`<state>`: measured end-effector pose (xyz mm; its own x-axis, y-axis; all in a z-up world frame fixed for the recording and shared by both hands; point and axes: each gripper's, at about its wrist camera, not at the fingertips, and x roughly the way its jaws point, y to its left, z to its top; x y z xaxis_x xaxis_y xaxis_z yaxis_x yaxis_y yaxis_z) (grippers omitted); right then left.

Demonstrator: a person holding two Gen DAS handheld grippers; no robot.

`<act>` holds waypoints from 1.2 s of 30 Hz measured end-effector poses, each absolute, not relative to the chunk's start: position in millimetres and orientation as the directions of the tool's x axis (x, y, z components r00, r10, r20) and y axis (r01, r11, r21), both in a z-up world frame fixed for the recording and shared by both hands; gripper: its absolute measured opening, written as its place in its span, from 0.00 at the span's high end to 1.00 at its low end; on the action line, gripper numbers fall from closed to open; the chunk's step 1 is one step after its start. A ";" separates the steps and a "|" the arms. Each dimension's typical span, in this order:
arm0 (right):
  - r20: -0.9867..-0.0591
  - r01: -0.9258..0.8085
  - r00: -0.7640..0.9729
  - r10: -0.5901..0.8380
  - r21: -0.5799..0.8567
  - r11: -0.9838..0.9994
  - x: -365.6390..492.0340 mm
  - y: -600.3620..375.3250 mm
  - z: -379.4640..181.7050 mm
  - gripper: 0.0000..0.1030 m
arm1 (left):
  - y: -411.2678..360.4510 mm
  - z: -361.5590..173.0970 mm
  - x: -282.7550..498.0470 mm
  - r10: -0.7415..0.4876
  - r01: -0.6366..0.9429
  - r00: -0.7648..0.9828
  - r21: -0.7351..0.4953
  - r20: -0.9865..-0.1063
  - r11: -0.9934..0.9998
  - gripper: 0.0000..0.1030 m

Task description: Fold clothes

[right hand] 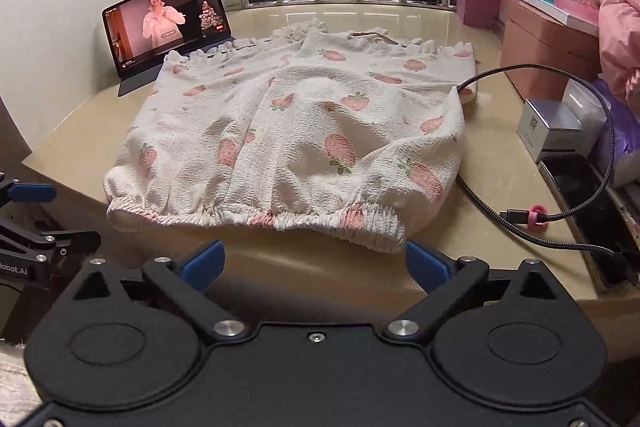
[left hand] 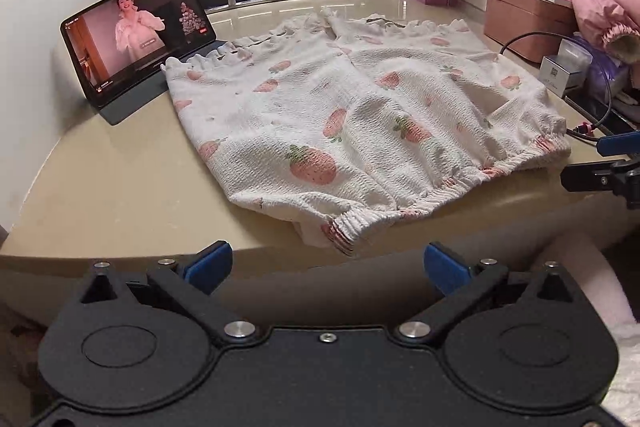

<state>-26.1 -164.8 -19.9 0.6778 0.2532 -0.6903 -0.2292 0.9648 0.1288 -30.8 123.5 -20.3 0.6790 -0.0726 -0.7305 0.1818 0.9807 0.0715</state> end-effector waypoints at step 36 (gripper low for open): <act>-0.728 -0.686 0.565 0.388 -0.153 0.712 22.9 56.7 -41.4 0.86 | 263.5 2.9 86.1 -0.042 -0.107 0.666 -0.152 -0.744 0.983 0.00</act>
<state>22.9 56.7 -41.4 0.5652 0.3882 -0.7279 -0.6858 0.7115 -0.1531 86.1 263.5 2.9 0.6663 -0.0421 -0.7445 -0.1074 0.9826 -0.1516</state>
